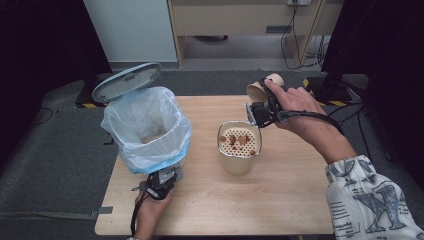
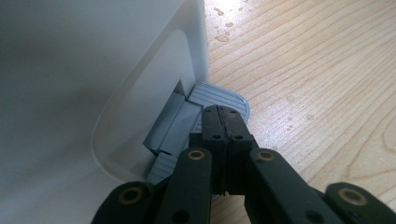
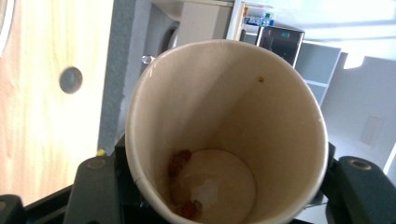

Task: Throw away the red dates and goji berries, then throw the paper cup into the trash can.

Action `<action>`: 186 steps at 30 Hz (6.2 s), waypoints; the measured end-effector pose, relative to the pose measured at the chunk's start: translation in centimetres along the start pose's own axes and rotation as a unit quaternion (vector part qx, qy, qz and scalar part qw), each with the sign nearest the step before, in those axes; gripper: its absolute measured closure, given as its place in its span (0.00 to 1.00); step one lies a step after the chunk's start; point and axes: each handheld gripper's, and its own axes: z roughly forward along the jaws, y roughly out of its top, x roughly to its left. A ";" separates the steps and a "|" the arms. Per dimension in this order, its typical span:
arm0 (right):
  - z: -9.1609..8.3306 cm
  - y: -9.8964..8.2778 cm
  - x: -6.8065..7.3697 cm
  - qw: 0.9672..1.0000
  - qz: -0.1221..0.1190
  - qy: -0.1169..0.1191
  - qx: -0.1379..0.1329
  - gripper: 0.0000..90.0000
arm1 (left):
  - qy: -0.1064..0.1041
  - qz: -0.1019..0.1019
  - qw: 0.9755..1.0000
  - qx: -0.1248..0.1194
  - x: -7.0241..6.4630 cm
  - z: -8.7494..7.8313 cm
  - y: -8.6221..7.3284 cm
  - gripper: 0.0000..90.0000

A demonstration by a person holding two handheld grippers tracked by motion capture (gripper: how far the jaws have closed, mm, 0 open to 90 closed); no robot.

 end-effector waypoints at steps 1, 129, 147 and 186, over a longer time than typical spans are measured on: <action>0.1 0.0 0.1 1.000 0.004 0.002 -0.002 0.41 | 0.000 0.000 1.000 0.000 0.0 0.0 0.0 0.98; 4.2 -11.7 3.8 0.725 0.605 0.297 -0.141 0.40 | 0.001 0.009 1.000 0.001 0.1 0.0 0.0 0.98; 4.0 -9.4 2.3 0.717 0.598 0.319 -0.162 0.39 | 0.002 0.012 1.000 0.001 0.0 0.0 0.0 0.98; 2.4 -0.9 -3.2 0.712 0.573 0.349 -0.207 0.39 | 0.001 0.001 1.000 -0.001 0.0 0.0 0.0 0.98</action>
